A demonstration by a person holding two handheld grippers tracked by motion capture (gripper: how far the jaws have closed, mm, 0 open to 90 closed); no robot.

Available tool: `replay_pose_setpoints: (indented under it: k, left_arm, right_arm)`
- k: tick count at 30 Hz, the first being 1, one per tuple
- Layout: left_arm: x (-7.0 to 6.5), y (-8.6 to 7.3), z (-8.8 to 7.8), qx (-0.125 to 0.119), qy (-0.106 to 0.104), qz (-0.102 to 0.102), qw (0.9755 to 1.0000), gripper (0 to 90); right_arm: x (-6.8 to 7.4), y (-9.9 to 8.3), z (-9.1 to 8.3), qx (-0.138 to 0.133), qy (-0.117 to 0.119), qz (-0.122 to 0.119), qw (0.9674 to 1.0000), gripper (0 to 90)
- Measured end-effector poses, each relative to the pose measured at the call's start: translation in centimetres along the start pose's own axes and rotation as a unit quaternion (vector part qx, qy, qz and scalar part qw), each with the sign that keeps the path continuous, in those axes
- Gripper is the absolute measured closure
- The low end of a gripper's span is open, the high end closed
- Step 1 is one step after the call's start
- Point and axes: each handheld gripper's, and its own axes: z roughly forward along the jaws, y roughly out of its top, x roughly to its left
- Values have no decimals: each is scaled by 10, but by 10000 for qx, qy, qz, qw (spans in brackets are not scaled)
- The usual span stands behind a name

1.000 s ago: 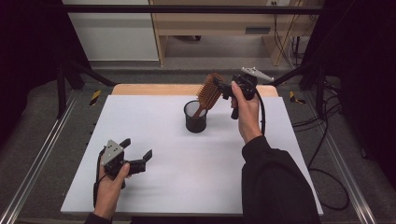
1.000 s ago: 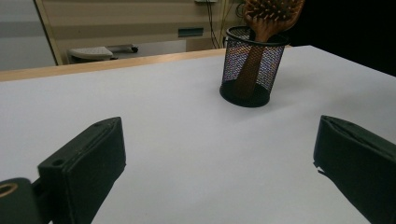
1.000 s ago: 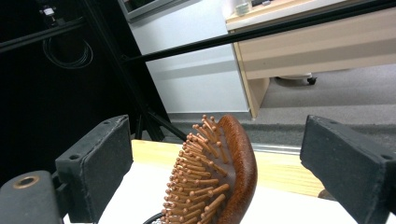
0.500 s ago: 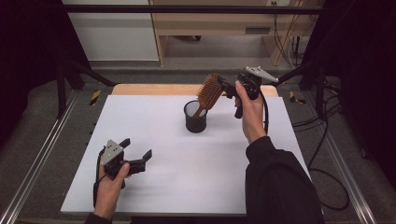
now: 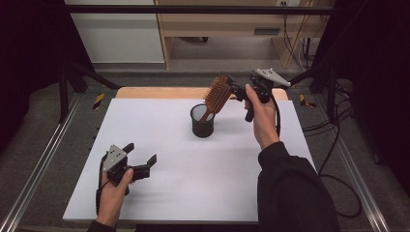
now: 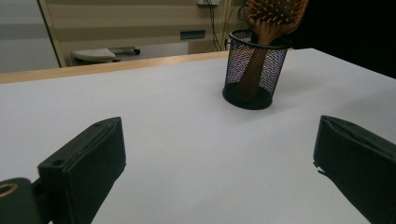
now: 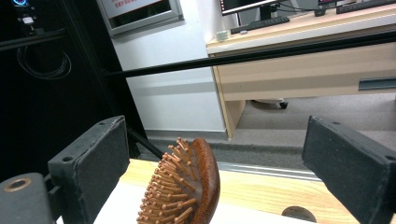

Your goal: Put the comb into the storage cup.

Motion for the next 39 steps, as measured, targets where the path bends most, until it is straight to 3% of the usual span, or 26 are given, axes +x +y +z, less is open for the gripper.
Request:
replay_pose_setpoints:
  k: [39]
  left_arm:
    - [1,-1,0,-5,33,-11,10000,24]
  right_arm:
    - [-18,12,-24,-14,-61,-225,9997,60]
